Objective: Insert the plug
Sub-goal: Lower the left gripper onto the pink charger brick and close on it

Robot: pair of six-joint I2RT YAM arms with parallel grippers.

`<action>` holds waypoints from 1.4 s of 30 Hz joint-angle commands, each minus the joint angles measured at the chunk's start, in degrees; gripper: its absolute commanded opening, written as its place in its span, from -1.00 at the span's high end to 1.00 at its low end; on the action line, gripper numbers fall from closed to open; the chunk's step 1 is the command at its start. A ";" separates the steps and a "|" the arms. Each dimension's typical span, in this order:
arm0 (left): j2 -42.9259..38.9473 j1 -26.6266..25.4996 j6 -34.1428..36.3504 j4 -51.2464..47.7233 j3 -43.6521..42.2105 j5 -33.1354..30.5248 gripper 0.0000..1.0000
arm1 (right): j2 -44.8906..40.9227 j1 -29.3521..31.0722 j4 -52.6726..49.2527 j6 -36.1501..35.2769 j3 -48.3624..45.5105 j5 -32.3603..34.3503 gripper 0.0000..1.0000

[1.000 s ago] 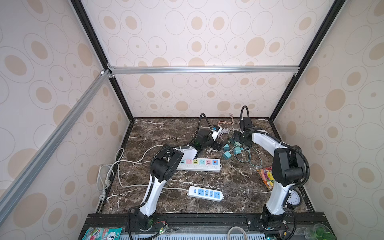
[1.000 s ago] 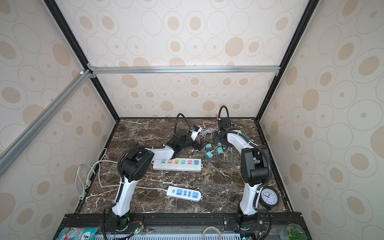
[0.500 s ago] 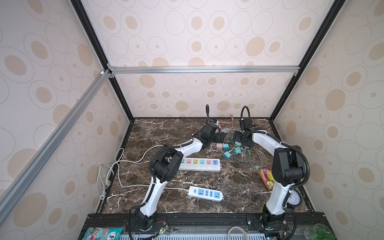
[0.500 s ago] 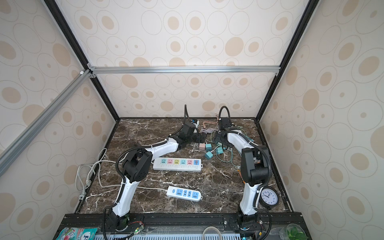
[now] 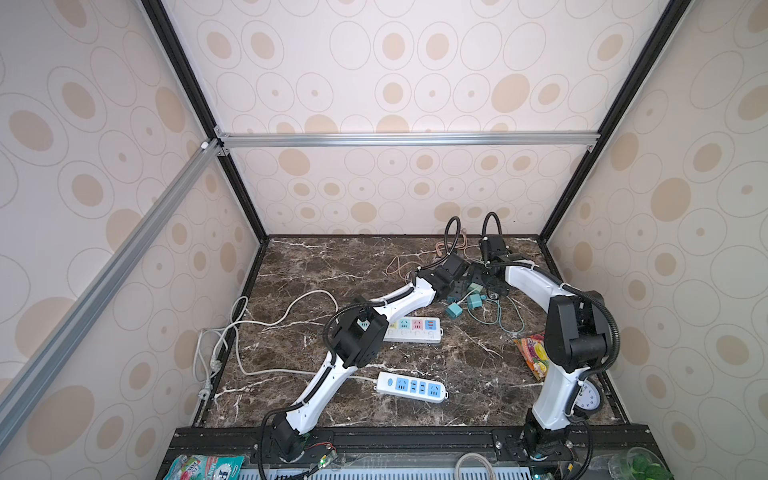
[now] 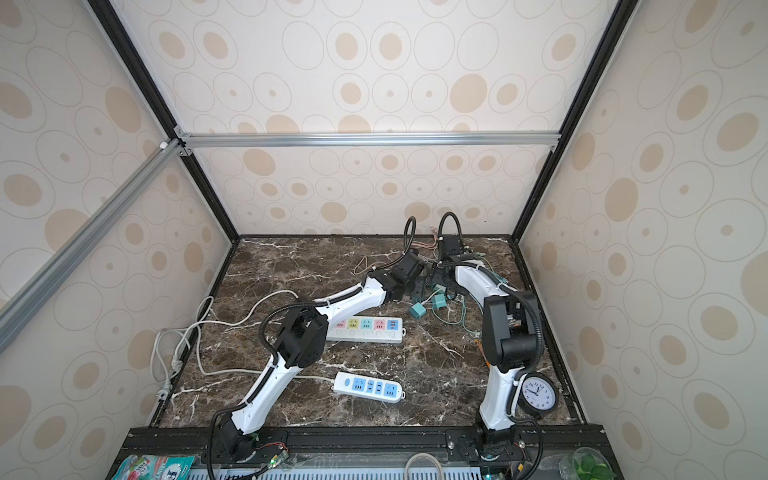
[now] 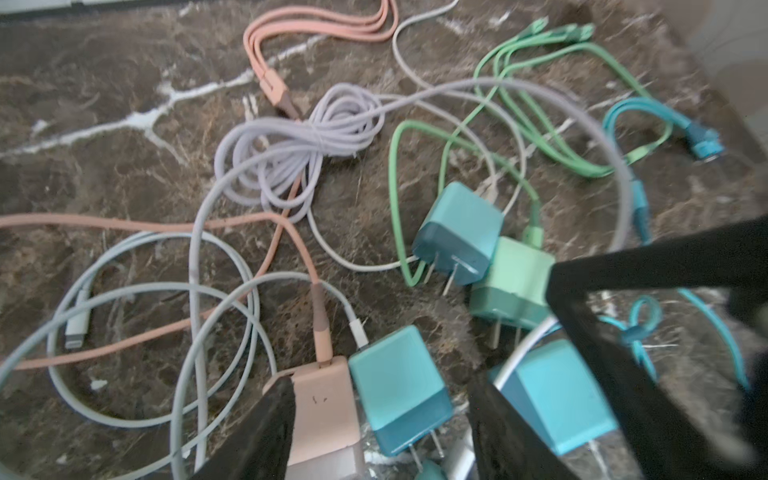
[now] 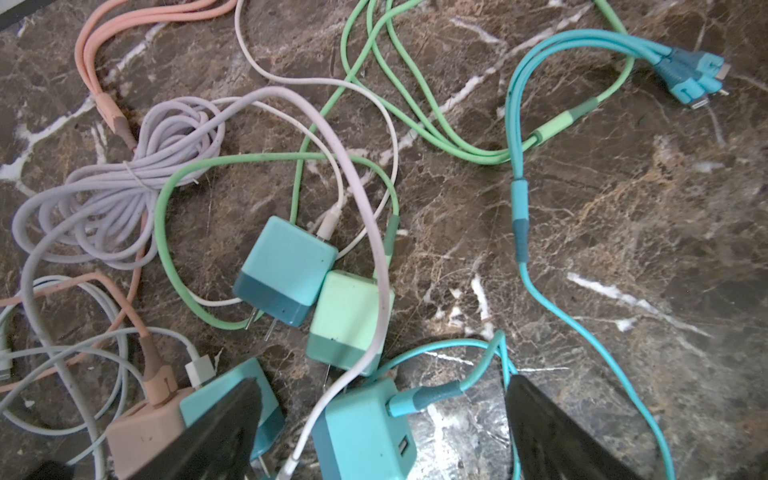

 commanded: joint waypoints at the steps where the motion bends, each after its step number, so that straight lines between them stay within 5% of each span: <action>1: 0.65 0.32 -1.90 -5.28 1.72 -2.01 -0.31 | -1.84 0.00 -0.97 0.44 -1.09 1.10 -0.88; 22: 0.76 0.85 -3.30 -5.89 -1.40 -2.15 -0.09 | -1.94 0.01 -1.76 0.13 -1.29 0.41 -0.88; 37: 0.45 0.81 -3.77 -5.29 -4.46 -1.15 -0.10 | -2.10 0.00 -1.80 -0.13 -1.57 0.63 -0.87; 42: 0.80 0.86 -3.03 -6.34 -2.67 -2.50 0.10 | -2.16 0.00 -1.87 -0.48 -1.86 0.84 -0.87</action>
